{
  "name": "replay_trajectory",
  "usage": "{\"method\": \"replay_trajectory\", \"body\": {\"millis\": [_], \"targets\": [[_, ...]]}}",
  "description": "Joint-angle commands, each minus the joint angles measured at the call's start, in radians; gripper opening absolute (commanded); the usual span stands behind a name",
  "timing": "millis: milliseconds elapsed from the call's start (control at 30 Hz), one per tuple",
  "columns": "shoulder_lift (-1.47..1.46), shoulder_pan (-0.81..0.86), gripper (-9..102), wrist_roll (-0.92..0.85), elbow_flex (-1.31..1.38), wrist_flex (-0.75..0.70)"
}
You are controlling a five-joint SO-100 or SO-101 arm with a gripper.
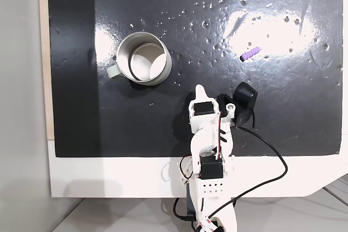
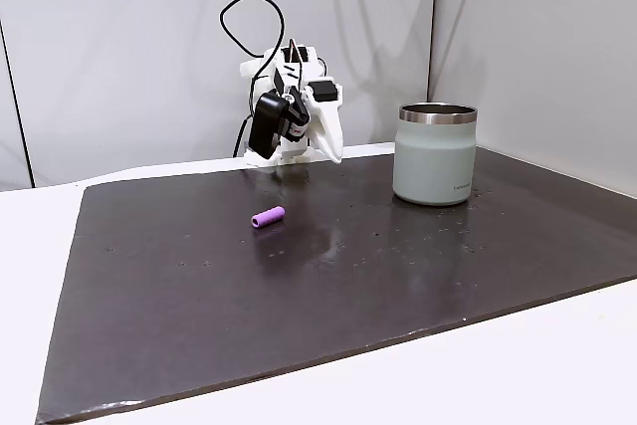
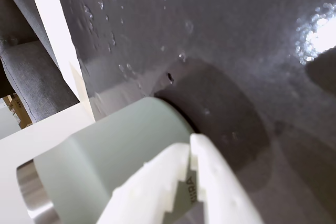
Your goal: Grasp a pengrip and put it in the cup.
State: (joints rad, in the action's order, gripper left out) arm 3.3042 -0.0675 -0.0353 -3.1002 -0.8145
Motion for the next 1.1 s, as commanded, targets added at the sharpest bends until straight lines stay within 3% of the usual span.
{"method": "replay_trajectory", "body": {"millis": [0, 533, 667, 1067], "targets": [[0.012, -0.003, 0, -0.018, 0.002, 0.04], [0.012, 0.0, 0, -0.021, 0.008, 0.04], [-0.009, 0.025, 0, -0.026, 0.095, -0.017], [-0.868, 0.112, 0, -0.02, 0.626, 0.072]]}}
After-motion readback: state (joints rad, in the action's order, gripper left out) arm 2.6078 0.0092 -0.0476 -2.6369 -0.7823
